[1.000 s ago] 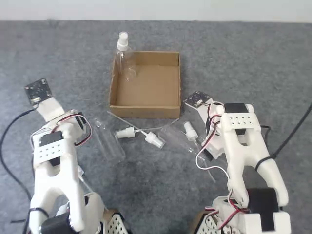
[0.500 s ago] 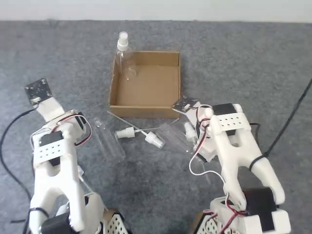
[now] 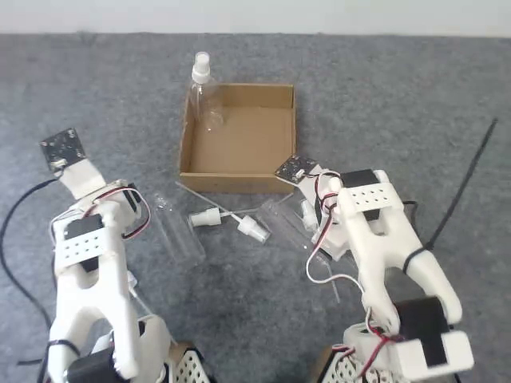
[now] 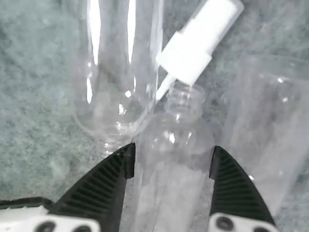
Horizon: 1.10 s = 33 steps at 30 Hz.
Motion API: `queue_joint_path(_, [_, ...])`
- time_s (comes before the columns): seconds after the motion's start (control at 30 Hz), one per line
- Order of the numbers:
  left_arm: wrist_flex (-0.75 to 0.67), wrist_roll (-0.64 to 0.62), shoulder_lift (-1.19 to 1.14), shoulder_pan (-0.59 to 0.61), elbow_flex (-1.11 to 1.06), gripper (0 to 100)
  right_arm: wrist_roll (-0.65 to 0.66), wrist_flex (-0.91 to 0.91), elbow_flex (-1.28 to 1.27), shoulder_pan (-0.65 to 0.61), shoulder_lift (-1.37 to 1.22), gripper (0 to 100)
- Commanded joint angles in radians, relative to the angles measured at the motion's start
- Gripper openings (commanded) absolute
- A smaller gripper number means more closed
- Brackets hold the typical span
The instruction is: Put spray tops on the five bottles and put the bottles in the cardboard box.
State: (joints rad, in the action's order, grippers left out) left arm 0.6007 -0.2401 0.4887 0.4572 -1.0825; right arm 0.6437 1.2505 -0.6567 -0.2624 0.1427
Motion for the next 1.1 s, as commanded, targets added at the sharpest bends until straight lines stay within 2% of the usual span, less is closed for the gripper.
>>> queue_joint_path(0.0, [-0.032,-0.006,0.037,-0.005,0.016,16,0.002,-0.054,0.041,-0.005,-0.036,21.3])
queue_joint_path(0.2, [-0.032,-0.006,0.037,-0.005,0.016,16,0.003,-0.042,0.041,-0.004,-0.002,19.5])
queue_joint_path(0.4, [-0.032,-0.006,0.037,-0.005,0.016,16,0.002,-0.018,0.028,-0.004,0.166,0.5])
queue_joint_path(0.63, [-0.032,-0.006,0.037,-0.005,0.016,16,0.008,-0.007,-0.087,0.013,0.417,2.0])
queue_joint_path(0.83, [-0.032,-0.006,0.037,-0.005,0.016,16,0.002,0.137,-0.109,0.004,0.641,2.4])
queue_joint_path(1.07, [-0.032,-0.006,0.037,-0.005,0.016,16,-0.002,0.189,-0.109,0.002,0.809,2.4])
